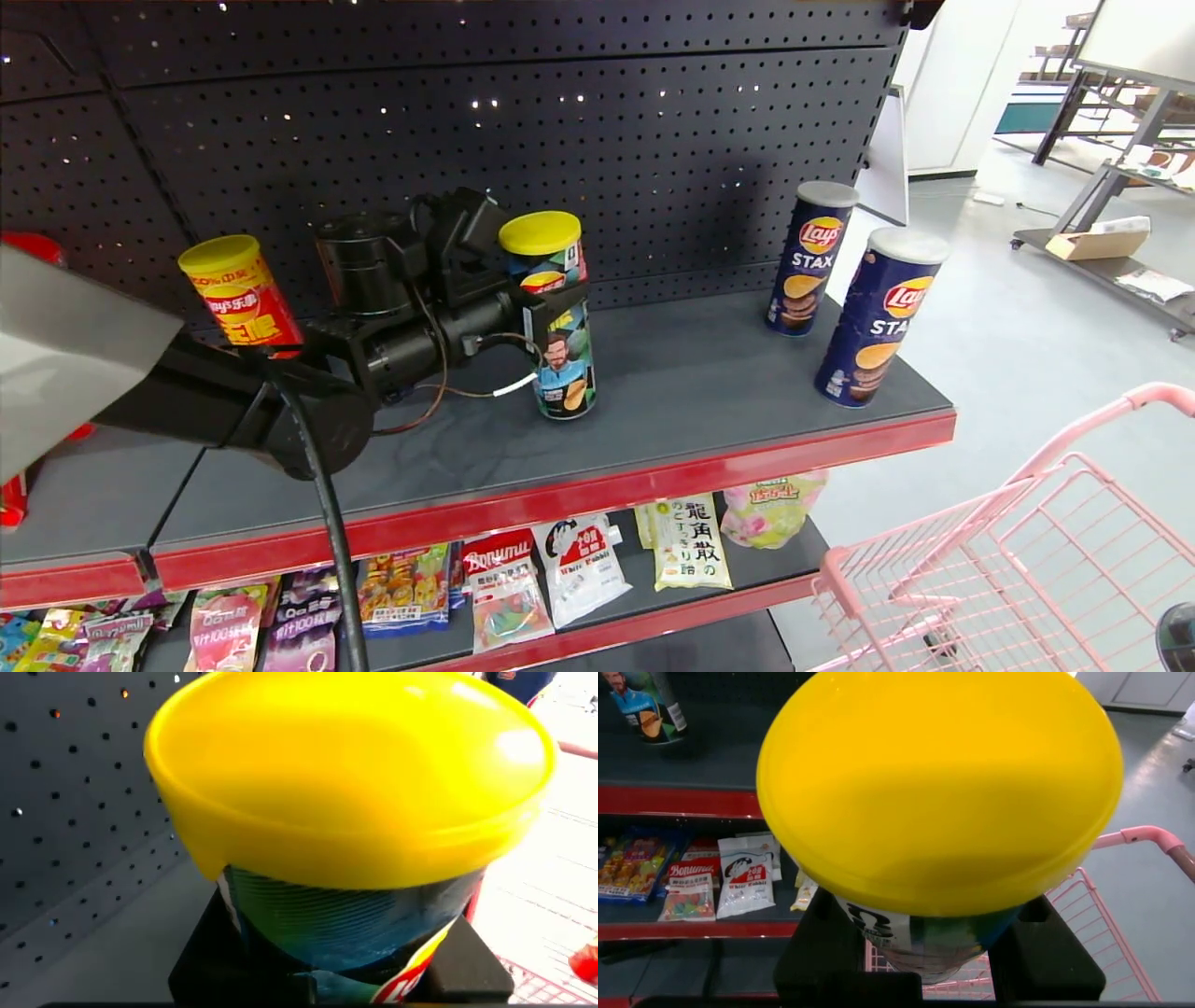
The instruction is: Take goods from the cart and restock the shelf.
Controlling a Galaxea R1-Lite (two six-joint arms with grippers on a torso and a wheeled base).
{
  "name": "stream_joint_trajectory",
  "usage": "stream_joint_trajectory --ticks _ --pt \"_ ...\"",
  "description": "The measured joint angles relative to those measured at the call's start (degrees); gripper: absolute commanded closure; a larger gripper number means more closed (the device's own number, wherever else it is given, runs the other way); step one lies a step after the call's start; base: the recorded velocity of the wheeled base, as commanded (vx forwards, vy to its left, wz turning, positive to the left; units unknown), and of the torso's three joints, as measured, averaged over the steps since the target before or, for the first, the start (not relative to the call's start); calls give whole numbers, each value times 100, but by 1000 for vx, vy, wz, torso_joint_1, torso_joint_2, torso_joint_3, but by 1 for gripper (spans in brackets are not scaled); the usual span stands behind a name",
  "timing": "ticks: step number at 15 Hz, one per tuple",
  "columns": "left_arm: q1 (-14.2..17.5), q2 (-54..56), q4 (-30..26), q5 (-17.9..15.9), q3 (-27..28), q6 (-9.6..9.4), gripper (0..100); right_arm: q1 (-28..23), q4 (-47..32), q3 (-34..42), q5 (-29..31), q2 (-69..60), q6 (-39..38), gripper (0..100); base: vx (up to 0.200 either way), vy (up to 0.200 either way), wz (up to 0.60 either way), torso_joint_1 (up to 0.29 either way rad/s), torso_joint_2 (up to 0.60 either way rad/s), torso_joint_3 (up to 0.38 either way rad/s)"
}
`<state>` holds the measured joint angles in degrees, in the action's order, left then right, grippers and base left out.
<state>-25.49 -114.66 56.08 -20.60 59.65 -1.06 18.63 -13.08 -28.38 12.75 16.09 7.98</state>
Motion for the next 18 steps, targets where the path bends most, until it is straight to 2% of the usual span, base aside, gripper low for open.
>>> stream_joint_trajectory --ticks 4,9,14,18 --pt "-44 -22 628 20 -592 -90 100 -2 0 0 -2 11 -2 100 0 0 0 0 0 0" --pt "-151 -46 953 235 -948 -178 100 -2 4 -1 -9 41 -9 100 0 0 0 0 0 0" --pt "-227 -52 996 286 -1156 -227 100 -2 0 2 -4 44 -11 100 0 0 0 0 0 0" --pt "-300 20 1030 466 -1384 -257 100 -2 -9 2 -2 44 -20 100 0 0 0 0 0 0"
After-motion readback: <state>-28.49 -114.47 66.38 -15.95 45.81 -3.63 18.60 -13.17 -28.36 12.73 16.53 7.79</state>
